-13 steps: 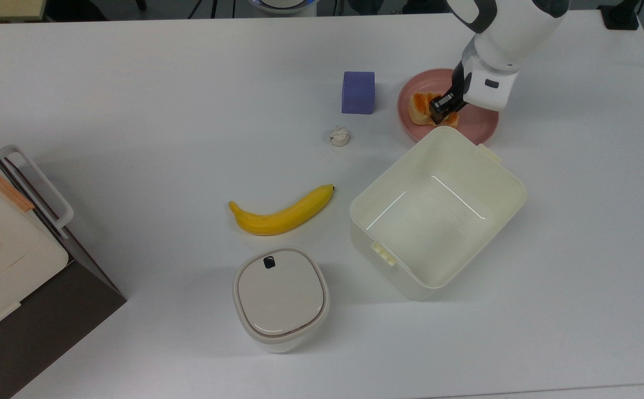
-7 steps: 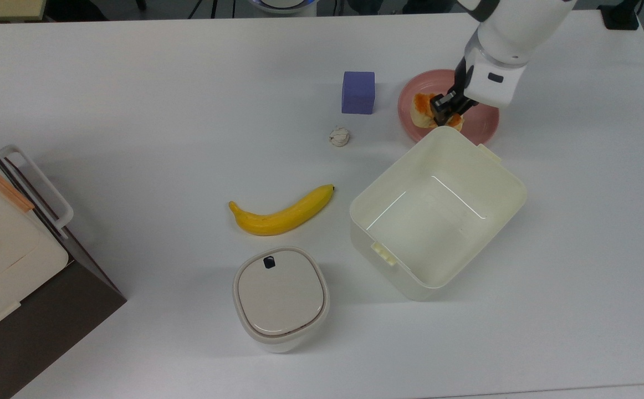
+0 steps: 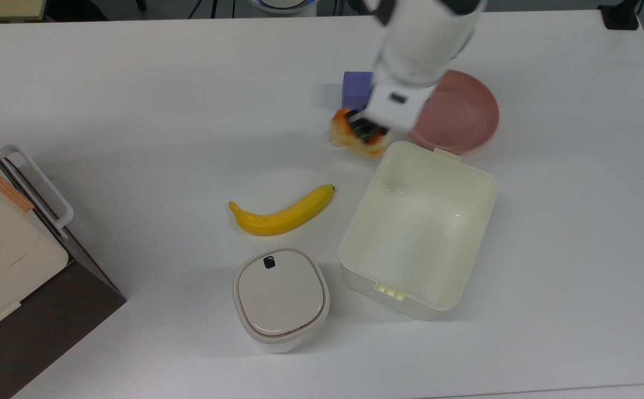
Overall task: Put the bread on the table
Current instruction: 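Lift the bread off the plate and carry it beside the cream bin, then release the bread onto the table and raise the gripper away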
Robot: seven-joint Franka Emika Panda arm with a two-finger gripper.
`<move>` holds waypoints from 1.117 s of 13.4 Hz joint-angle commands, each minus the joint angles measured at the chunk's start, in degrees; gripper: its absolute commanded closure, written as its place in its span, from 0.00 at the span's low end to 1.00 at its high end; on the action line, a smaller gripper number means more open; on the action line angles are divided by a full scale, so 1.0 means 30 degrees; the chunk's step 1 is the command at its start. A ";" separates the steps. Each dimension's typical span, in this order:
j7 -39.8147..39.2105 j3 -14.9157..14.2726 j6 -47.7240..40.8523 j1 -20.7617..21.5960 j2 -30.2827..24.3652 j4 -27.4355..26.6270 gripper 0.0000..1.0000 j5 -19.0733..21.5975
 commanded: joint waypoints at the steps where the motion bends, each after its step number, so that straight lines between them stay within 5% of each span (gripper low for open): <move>1: -0.2697 0.0018 -0.1026 -0.1697 -0.0387 -0.0488 0.48 -0.0345; 3: -0.3698 -0.0011 -0.1468 -0.2605 -0.0533 -0.0458 0.09 -0.0345; 4: -0.4136 0.0018 -0.1469 -0.3393 -0.0708 -0.0487 0.00 -0.0345; 7: -0.4698 0.0018 -0.1440 -0.4306 -0.0797 -0.0371 0.00 -0.0345; 11: -0.0487 0.0018 -0.2753 -0.4251 -0.3254 -0.0400 0.00 -0.0257; 15: 0.0078 0.0018 -0.3168 -0.4280 -0.4547 -0.0370 0.00 -0.0315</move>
